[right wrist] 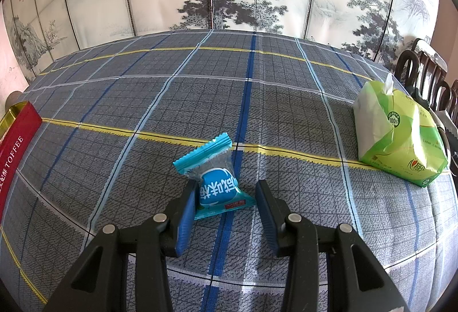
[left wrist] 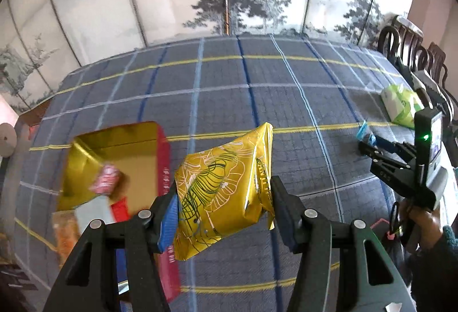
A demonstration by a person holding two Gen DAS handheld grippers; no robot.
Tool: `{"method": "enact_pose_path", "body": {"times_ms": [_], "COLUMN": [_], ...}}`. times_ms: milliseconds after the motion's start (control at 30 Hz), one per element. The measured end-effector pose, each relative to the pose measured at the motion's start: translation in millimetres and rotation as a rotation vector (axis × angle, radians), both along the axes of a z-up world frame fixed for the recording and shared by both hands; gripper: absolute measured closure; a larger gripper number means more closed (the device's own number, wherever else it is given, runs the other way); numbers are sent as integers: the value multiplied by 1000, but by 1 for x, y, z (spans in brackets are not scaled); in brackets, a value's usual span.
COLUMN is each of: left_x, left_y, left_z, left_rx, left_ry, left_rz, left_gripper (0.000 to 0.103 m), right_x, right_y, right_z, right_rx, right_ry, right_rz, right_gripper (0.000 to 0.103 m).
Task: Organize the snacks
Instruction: 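Carry the yellow packet into the gold tray and open the left gripper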
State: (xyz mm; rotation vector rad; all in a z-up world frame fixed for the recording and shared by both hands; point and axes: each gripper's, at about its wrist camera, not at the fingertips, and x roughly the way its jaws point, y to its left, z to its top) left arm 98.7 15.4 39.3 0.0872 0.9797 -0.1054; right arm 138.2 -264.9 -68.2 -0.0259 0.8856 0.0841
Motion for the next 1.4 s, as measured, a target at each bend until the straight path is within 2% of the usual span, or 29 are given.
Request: {"method": "enact_pose_path", "body": {"times_ms": [267, 500, 633, 867, 1133, 1267, 1400], "left_x": [-15, -19, -21, -20, -20, -20, -20], "left_y": [58, 112, 132, 151, 160, 164, 165], "left_z": [11, -2, -14, -37, -41, -43, -44], "left_rx": [56, 98, 102, 103, 74, 53, 50], "left_ry": [-12, 24, 45, 81, 76, 75, 77], "left_rz": [92, 212, 249, 264, 259, 261, 255], "left_gripper": [49, 49, 49, 49, 48, 46, 38], "right_x": [0, 0, 0, 0, -1, -2, -3], "right_y": [0, 0, 0, 0, 1, 1, 1], "right_z": [0, 0, 1, 1, 2, 2, 3], "right_rx": [-1, -3, -4, -5, -14, -14, -16], "right_ry": [0, 0, 0, 0, -1, 0, 0], "right_rz": [0, 0, 0, 0, -1, -6, -12], "right_gripper": [61, 61, 61, 61, 61, 61, 61]}}
